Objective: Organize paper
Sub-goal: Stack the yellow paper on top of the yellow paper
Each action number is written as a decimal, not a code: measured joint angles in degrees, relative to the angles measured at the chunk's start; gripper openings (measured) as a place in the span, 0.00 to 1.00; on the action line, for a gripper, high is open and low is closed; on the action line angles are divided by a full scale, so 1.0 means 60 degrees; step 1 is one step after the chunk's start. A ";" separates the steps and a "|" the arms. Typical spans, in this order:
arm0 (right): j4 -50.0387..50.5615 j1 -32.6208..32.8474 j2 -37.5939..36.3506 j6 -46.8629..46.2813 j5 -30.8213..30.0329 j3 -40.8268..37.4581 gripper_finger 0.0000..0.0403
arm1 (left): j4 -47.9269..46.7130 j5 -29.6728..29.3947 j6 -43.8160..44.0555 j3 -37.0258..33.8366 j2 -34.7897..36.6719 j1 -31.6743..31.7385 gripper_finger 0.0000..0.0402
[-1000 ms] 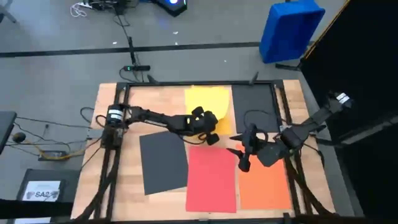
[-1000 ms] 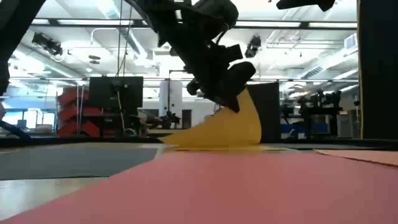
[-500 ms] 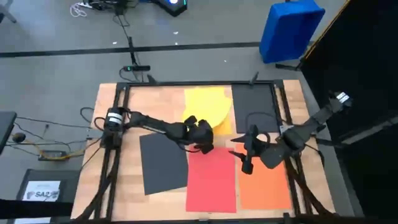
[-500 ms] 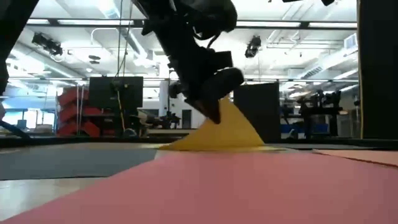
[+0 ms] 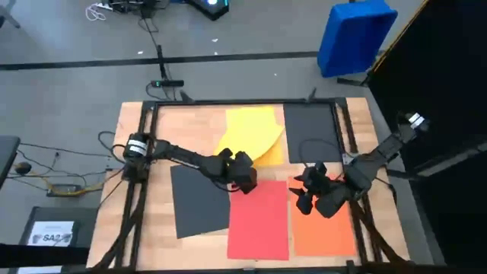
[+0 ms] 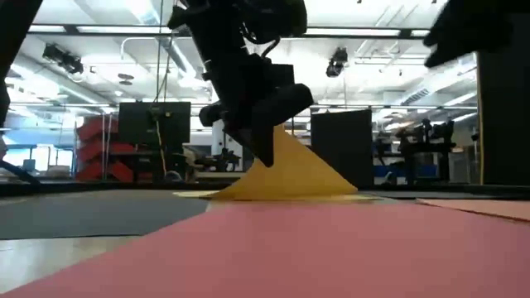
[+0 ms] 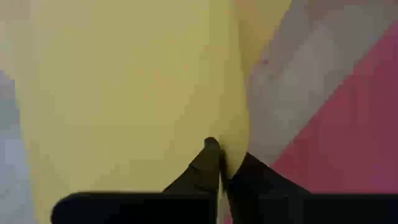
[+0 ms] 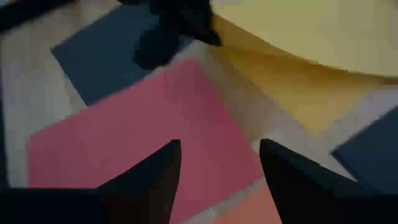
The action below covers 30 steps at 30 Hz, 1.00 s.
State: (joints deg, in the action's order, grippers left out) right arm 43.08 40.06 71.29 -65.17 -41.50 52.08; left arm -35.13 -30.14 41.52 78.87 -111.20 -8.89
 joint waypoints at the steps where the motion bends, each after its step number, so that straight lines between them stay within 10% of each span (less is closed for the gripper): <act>1: 0.0015 0.0006 -0.0001 -0.0155 0.0077 -0.0078 0.49 | -0.0095 -0.0055 0.0178 0.0000 0.0000 -0.0028 0.00; 10: -0.0809 -0.1252 -0.0005 -0.1533 0.0451 -0.2050 0.48 | 0.0458 -0.0088 0.0818 0.0000 -0.0007 -0.0221 0.00; 20: -0.7987 -0.4981 -0.0078 0.1840 0.3837 -0.4358 0.42 | 0.1375 -0.0278 0.0808 0.0000 -0.0007 -0.0225 0.00; 30: -0.7815 -0.8607 -0.0035 0.3290 0.6422 -0.4383 0.41 | 0.2193 -0.0383 0.0637 0.0000 -0.0007 -0.0225 0.00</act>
State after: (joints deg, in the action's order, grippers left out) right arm -3.81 -11.59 71.08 -45.43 -2.97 25.78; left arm -21.97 -32.44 45.35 78.87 -111.24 -10.24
